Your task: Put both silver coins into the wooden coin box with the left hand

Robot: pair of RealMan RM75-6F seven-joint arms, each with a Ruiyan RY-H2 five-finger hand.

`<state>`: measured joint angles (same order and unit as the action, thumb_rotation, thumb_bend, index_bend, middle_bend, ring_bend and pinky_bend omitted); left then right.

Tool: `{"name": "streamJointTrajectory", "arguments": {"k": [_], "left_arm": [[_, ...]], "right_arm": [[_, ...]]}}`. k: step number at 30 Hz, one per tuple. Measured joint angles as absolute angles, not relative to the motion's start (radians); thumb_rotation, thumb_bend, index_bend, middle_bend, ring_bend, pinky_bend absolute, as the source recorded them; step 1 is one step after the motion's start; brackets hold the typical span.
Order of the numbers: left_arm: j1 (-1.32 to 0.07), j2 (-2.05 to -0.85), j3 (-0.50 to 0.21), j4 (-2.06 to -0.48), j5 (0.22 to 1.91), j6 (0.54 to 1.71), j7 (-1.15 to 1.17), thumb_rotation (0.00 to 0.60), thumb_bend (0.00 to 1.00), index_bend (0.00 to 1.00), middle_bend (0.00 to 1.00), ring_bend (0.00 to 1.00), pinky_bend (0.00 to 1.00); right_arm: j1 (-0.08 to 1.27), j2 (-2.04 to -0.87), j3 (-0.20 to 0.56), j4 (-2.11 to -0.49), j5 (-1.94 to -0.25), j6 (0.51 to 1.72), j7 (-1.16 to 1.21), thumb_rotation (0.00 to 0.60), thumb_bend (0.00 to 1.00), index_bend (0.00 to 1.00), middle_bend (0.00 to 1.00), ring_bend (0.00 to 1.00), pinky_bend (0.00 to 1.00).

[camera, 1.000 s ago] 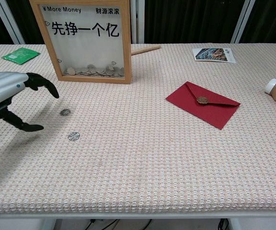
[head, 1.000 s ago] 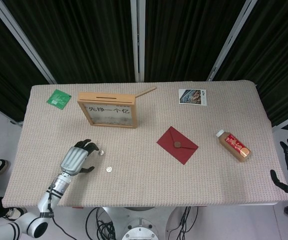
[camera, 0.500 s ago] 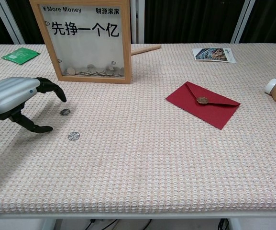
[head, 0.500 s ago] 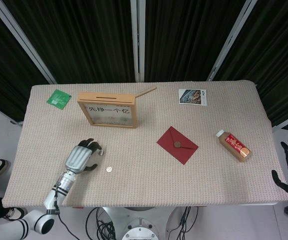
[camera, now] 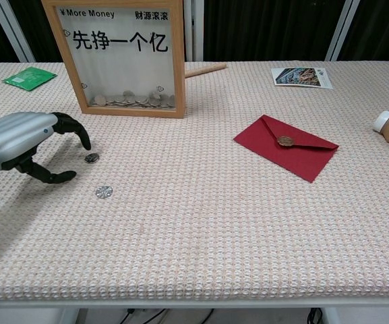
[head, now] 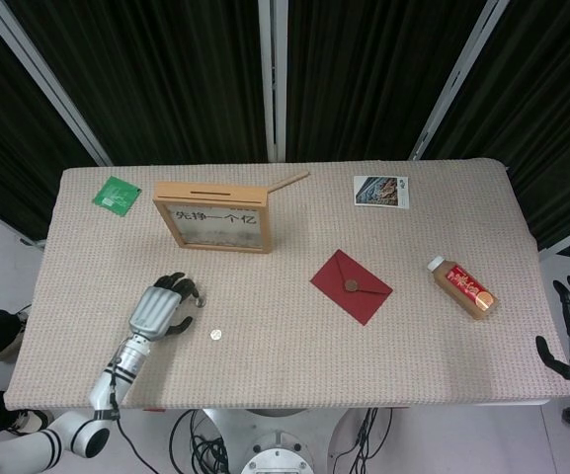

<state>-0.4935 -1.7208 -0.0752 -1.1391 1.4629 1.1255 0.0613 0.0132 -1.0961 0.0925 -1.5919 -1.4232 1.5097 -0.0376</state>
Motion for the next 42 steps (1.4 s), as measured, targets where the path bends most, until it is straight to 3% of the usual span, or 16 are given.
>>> {"name": "streamJointTrajectory", "arguments": {"k": [5,42], "left_arm": [[-0.499,-1.730,-0.074,-1.123,1.455,1.116,0.056,0.600,0.29,0.40,0.26,0.14,0.27],[-0.522,-1.794,-0.071,-1.049,1.430,1.095,0.061,0.600,0.28,0.41,0.25,0.14,0.24]], "right_arm": [[0.011,-1.094,0.091,-1.593,-1.424,1.512,-0.033,0.600,0.29,0.00,0.00,0.00,0.00],[0.010,-1.093,0.077,-1.574,-1.410,1.476,-0.009,0.600,0.30,0.00,0.00,0.00,0.00]]}}
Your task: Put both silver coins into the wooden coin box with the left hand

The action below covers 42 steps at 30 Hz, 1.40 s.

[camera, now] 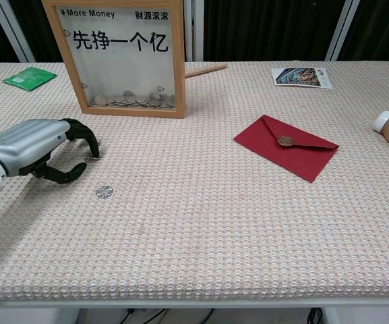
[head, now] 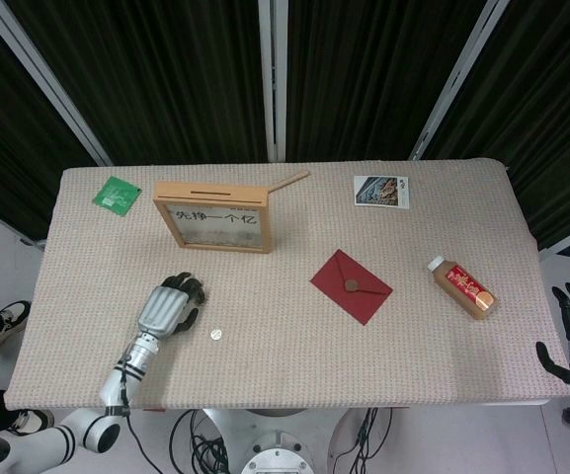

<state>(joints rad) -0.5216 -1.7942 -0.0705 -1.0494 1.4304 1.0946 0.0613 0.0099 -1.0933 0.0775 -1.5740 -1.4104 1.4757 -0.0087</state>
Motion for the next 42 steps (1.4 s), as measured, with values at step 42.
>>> {"name": "streamJointTrajectory", "arguments": {"k": [42], "left_arm": [[-0.560,-1.867,-0.072,-0.931,1.461,1.102,-0.038,0.600,0.28,0.40,0.26,0.14,0.23]], "right_arm": [[0.003,-1.097,0.083,-1.539,-1.394,1.470,0.034,0.600,0.30,0.00,0.00,0.00,0.00]]}}
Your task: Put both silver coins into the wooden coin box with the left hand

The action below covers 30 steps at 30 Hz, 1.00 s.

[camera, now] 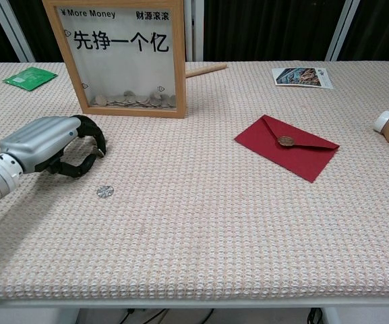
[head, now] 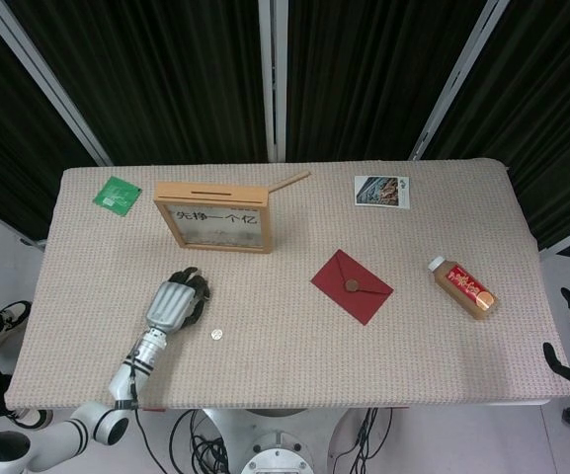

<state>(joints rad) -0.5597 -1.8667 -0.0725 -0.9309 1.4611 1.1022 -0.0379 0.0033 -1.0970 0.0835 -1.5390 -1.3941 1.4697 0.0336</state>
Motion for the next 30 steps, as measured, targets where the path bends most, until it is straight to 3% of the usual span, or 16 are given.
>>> {"name": "streamJointTrajectory", "arguments": {"k": [15,22,30], "left_arm": [[-0.569,-1.864,-0.074,-0.943,1.459,1.096,-0.020,0.600,0.28,0.38,0.26,0.14,0.23],[-0.567,-1.871,-0.074,-0.930,1.466,1.117,-0.017,0.600,0.28,0.45,0.26,0.15,0.23],[-0.569,-1.894,-0.080,-0.899,1.470,1.134,-0.025,0.600,0.28,0.46,0.26,0.15,0.23]], "right_arm": [[0.000,-1.096,0.085,-1.533,-1.390,1.469,0.048,0.600,0.30,0.00,0.00,0.00,0.00],[-0.003,-1.095,0.085,-1.526,-1.394,1.473,0.060,0.600,0.30,0.00,0.00,0.00,0.00],[-0.004,-1.097,0.085,-1.514,-1.391,1.468,0.076,0.600,0.30,0.00,0.00,0.00,0.00]]}}
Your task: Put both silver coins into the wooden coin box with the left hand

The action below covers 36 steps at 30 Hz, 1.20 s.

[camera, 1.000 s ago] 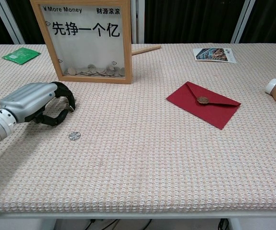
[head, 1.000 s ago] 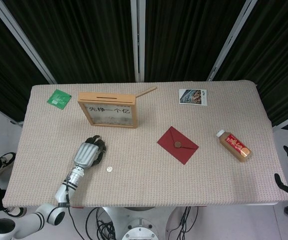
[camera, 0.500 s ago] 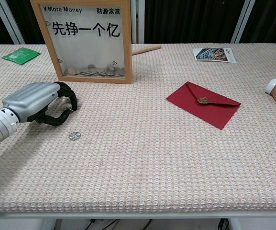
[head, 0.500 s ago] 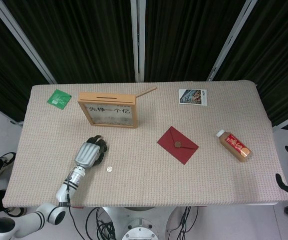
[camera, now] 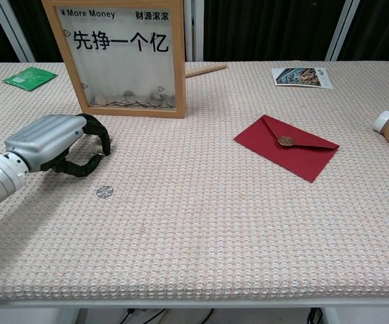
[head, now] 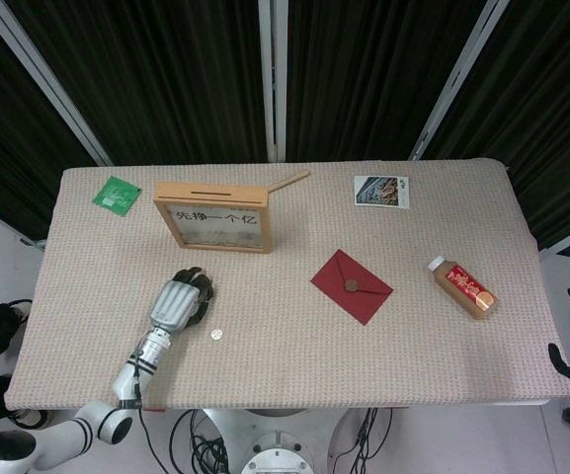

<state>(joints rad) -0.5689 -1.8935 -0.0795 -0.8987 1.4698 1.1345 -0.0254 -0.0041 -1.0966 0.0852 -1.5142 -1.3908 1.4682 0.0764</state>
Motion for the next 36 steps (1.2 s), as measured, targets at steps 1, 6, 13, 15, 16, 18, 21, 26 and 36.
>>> {"name": "streamJointTrajectory", "arguments": {"k": [1,6,13,15,16,18,21,26,36], "left_arm": [[-0.570,-1.896,-0.080,-0.895,1.471,1.136,-0.025,0.600,0.28,0.46,0.26,0.15,0.23],[-0.573,-1.907,-0.082,-0.877,1.475,1.145,-0.024,0.600,0.28,0.46,0.26,0.16,0.23],[-0.574,-1.908,-0.083,-0.865,1.478,1.155,-0.017,0.600,0.28,0.45,0.26,0.16,0.23],[-0.573,-1.906,-0.084,-0.867,1.478,1.160,-0.013,0.600,0.28,0.45,0.26,0.16,0.23],[-0.572,-1.905,-0.084,-0.868,1.478,1.162,-0.011,0.600,0.28,0.45,0.26,0.16,0.23],[-0.571,-1.903,-0.085,-0.871,1.477,1.166,-0.004,0.600,0.28,0.45,0.26,0.16,0.24],[-0.569,-1.900,-0.087,-0.874,1.477,1.174,0.005,0.600,0.28,0.47,0.27,0.17,0.25],[-0.567,-1.903,-0.091,-0.868,1.479,1.192,0.015,0.600,0.28,0.50,0.29,0.18,0.25],[-0.566,-1.921,-0.094,-0.841,1.478,1.199,0.007,0.600,0.32,0.54,0.29,0.18,0.25]], "right_arm": [[-0.004,-1.097,0.085,-1.513,-1.391,1.468,0.078,0.600,0.30,0.00,0.00,0.00,0.00],[-0.004,-1.097,0.086,-1.508,-1.390,1.466,0.086,0.600,0.30,0.00,0.00,0.00,0.00],[-0.004,-1.098,0.086,-1.501,-1.391,1.463,0.092,0.600,0.30,0.00,0.00,0.00,0.00],[-0.004,-1.099,0.085,-1.500,-1.391,1.462,0.093,0.600,0.30,0.00,0.00,0.00,0.00],[-0.004,-1.099,0.085,-1.500,-1.392,1.462,0.093,0.600,0.30,0.00,0.00,0.00,0.00],[-0.004,-1.099,0.085,-1.500,-1.393,1.462,0.092,0.600,0.30,0.00,0.00,0.00,0.00],[-0.003,-1.099,0.084,-1.502,-1.396,1.463,0.090,0.600,0.30,0.00,0.00,0.00,0.00],[-0.003,-1.098,0.083,-1.504,-1.398,1.463,0.086,0.600,0.30,0.00,0.00,0.00,0.00],[0.000,-1.098,0.082,-1.502,-1.395,1.453,0.085,0.600,0.30,0.00,0.00,0.00,0.00]]}}
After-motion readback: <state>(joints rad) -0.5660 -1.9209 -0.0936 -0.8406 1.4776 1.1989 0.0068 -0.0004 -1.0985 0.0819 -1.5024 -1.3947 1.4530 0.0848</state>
